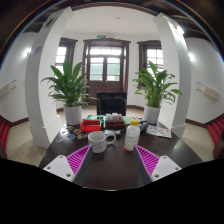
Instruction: Pour water
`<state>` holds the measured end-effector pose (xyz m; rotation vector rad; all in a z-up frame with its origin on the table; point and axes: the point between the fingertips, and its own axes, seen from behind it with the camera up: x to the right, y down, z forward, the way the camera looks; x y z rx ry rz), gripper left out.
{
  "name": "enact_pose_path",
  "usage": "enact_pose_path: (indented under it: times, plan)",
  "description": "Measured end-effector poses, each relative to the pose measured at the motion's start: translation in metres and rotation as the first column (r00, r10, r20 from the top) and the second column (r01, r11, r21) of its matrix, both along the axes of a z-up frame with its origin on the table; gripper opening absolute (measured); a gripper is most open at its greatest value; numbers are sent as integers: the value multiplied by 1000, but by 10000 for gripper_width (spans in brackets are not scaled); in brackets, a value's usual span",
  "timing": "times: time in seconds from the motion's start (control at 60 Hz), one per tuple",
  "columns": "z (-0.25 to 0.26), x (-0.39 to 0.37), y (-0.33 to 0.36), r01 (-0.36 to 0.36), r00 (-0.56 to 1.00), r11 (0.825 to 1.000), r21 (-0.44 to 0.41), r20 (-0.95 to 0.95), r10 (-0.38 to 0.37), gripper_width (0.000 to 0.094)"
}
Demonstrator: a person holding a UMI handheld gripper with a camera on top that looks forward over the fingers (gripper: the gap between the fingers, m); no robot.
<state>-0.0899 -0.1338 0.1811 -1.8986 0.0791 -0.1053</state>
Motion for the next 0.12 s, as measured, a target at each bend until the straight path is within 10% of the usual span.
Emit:
enact_pose_path:
  times: [0.117]
  plan:
    - [1, -4, -5, -12, 1000, 1000, 1, 3, 12, 830]
